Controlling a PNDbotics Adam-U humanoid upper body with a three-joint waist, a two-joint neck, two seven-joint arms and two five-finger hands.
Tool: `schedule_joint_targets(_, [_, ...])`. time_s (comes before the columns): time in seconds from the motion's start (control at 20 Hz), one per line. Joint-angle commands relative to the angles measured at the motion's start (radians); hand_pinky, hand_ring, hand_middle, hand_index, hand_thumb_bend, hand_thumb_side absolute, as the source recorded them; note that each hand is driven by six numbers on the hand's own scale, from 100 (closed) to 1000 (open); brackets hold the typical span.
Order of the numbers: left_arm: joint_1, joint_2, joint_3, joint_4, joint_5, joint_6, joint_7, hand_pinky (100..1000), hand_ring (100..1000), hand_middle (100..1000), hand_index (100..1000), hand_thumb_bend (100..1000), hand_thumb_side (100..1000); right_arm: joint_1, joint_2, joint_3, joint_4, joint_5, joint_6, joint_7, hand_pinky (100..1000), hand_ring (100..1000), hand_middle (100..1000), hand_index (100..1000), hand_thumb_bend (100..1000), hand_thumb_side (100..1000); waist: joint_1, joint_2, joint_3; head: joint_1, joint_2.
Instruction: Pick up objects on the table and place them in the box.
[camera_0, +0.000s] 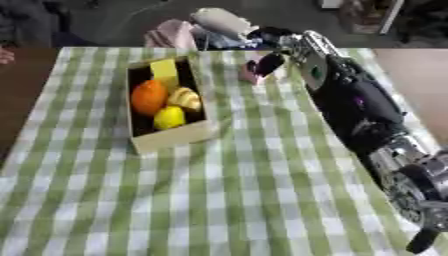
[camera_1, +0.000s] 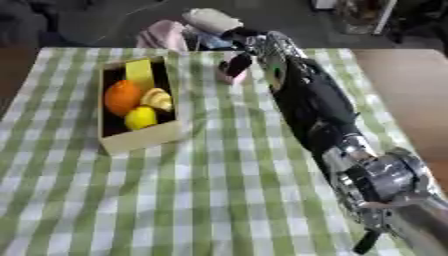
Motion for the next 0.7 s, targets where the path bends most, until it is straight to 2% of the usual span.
schedule_joint_targets(0.05, [-0.009, 0.003, -0.005, -0.022, 0.0, -0.002, -0.007, 716, 538, 709, 830, 378, 774, -0.017, -0.003, -0.016, 0.009, -0.009, 0.021, -0.037, 933, 995, 1000, 1000, 100, 211, 0.008, 0.002, 0.005, -0.01, -0.016])
schedule_joint_targets(0.7, [-0.011, -0.002, -0.01, -0.023, 0.0, -0.002, -0.015, 717, 537, 710, 830, 377, 777, 0.0, 0.006, -0.04, 0.062, -0.006, 0.124, -0.18, 950, 1000, 1000, 1000, 100, 207, 0.01, 0.012, 0.02, -0.025, -0.018])
